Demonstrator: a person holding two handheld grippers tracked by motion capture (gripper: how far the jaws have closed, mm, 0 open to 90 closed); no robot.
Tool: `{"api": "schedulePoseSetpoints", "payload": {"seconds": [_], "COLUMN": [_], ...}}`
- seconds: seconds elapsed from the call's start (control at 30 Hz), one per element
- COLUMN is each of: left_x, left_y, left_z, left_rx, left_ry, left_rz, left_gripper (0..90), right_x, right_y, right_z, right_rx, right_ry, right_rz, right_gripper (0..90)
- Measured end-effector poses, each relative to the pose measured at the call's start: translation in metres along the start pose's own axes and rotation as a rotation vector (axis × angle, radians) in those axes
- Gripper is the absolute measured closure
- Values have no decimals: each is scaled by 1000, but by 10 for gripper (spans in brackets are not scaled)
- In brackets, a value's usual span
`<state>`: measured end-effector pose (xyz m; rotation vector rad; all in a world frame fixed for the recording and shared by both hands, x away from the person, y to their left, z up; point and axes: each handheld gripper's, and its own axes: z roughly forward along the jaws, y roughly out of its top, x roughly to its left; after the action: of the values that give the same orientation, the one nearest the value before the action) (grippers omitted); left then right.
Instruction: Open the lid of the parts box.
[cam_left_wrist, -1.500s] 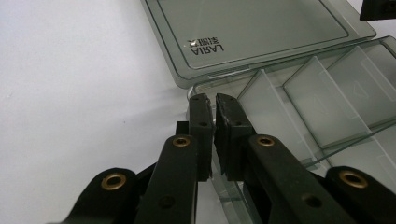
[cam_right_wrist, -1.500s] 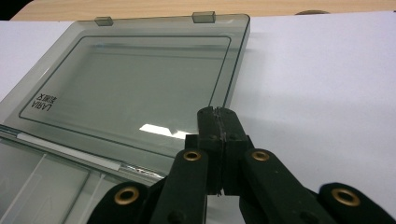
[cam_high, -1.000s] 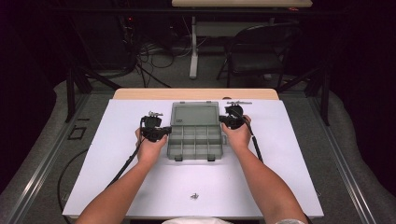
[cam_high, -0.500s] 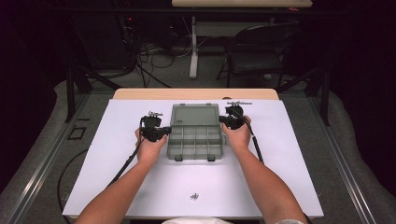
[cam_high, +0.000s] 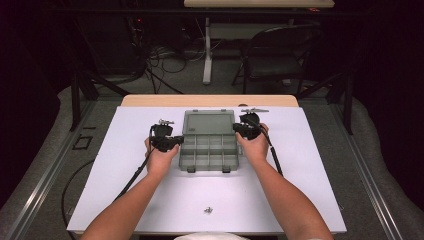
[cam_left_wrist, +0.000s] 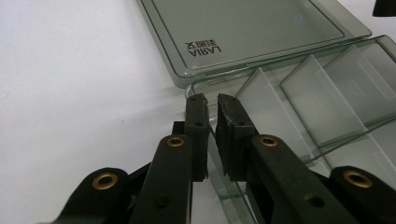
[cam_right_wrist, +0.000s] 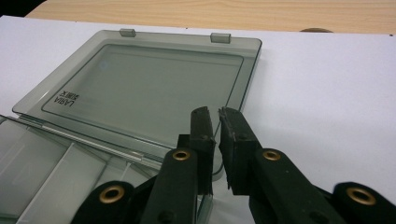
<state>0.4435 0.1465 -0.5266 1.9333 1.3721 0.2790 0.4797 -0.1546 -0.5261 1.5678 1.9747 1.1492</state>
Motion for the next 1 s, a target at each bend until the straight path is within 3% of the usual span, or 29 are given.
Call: {"api": "schedulePoseSetpoints", "payload": {"seconds": [0.33, 0.67, 0.77, 0.93, 1.0], "left_x": [0, 1, 1, 0, 0], "left_y": [0, 2, 3, 5, 6], "left_z": [0, -4, -8, -16, -20], "left_rx": [5, 3, -4, -14, -14], "left_ry": [0, 2, -7, -13, -5], "left_rz": [4, 10, 16, 25, 38], "left_gripper": [811, 800, 748, 609, 579], "right_x": [0, 2, 3, 9, 10], "right_y": [-2, -2, -2, -4, -5], "right_z": [-9, -12, -17, -29, -32], "right_rx": [-18, -14, -21, -39, -34], "right_ry": [23, 12, 26, 32, 47], "right_rz": [1, -26, -36, -112, -119], "right_gripper": [783, 734, 675, 552, 521]}}
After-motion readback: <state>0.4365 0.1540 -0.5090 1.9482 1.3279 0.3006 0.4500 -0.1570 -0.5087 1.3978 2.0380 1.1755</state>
